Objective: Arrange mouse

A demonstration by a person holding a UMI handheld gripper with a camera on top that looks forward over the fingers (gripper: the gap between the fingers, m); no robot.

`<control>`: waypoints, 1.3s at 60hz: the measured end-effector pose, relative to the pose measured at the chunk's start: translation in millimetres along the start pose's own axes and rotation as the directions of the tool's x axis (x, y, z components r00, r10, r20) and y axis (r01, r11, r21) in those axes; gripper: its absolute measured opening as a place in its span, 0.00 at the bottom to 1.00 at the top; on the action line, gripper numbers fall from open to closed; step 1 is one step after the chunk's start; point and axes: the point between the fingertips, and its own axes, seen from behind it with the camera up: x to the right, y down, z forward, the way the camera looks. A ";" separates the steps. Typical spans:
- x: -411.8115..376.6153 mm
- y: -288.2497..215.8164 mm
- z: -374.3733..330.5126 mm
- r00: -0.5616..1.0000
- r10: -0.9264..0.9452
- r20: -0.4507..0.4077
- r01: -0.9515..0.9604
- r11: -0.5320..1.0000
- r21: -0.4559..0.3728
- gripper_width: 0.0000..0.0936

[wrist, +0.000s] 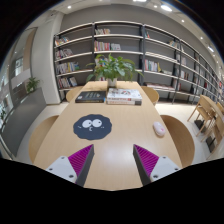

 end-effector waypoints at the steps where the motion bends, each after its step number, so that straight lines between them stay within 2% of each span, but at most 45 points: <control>1: 7.3 4.5 4.6 1.000 0.002 -0.003 -0.002 1.000 -0.006 0.84; 18: 163.8 56.8 67.7 0.991 0.024 -0.131 -0.039 0.993 -0.114 0.84; 26: 227.0 55.8 111.7 0.984 0.030 -0.175 -0.055 0.988 -0.142 0.82; 48: 254.7 10.1 229.5 0.995 -0.010 -0.101 -0.004 0.991 -0.131 0.83; 50: 254.2 8.0 233.1 0.996 -0.006 -0.092 -0.006 0.992 -0.129 0.80; 53: 250.3 6.4 237.8 0.997 0.003 -0.077 -0.014 0.991 -0.130 0.66; 54: 251.7 5.7 238.5 0.997 0.006 -0.081 -0.016 0.992 -0.128 0.67; 55: 253.2 4.7 239.3 0.996 0.006 -0.086 -0.017 0.992 -0.124 0.62; 56: 253.0 3.7 240.1 0.996 0.005 -0.085 -0.015 0.993 -0.120 0.52; 63: 253.2 2.9 241.9 0.997 -0.011 -0.078 0.001 0.993 -0.122 0.50; 72: 253.2 4.7 238.5 0.995 0.028 -0.096 -0.045 0.983 -0.179 0.35; 78: 250.2 -28.7 227.3 0.992 0.053 -0.119 -0.071 0.986 -0.153 0.35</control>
